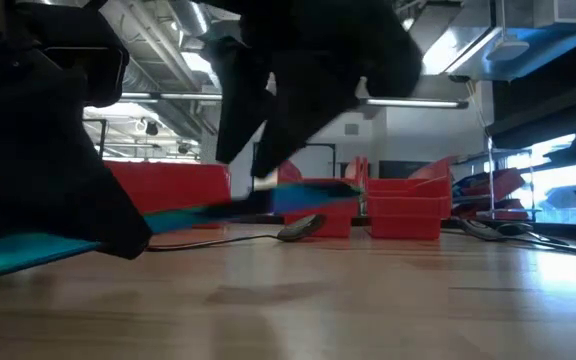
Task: Sort silverware
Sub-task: Put the blue table knife into the right red bin
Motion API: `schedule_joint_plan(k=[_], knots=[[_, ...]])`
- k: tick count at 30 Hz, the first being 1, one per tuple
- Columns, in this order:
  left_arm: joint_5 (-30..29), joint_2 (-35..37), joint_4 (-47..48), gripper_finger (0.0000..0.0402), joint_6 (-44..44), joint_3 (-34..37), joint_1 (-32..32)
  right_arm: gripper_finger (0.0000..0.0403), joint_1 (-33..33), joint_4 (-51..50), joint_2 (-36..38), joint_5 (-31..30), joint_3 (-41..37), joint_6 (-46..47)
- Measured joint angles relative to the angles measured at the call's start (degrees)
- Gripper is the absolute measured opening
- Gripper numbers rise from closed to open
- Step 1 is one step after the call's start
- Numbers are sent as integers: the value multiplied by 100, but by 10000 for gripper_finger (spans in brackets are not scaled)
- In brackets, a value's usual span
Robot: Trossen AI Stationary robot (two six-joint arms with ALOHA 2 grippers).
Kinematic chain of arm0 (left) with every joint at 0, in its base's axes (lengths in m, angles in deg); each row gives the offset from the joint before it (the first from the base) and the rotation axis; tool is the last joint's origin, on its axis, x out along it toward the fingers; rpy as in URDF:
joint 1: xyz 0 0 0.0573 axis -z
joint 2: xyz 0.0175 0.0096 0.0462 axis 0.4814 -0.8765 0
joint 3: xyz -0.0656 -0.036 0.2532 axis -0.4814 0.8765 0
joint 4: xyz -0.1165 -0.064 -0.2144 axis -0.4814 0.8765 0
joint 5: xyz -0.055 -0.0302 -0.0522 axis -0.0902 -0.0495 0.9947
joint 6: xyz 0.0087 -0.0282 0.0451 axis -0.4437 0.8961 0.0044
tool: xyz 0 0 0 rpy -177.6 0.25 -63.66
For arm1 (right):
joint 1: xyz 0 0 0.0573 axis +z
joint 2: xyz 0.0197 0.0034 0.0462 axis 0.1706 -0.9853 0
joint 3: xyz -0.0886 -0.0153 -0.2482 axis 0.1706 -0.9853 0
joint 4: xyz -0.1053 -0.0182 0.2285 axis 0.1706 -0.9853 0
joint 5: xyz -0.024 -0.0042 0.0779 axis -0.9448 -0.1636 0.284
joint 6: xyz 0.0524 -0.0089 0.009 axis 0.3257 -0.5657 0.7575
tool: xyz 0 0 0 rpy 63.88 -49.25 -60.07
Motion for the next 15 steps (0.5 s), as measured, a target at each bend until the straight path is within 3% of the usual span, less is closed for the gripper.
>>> schedule_joint_plan(k=[10, 15], knots=[[-110, -5, -20, 0, 148, -30, -28, 220, -654, -560, 646, 34, 4, 657], [-53, 27, 59, 0, 367, -116, -116, 220, -811, -1261, 909, -360, 2, 1106]])
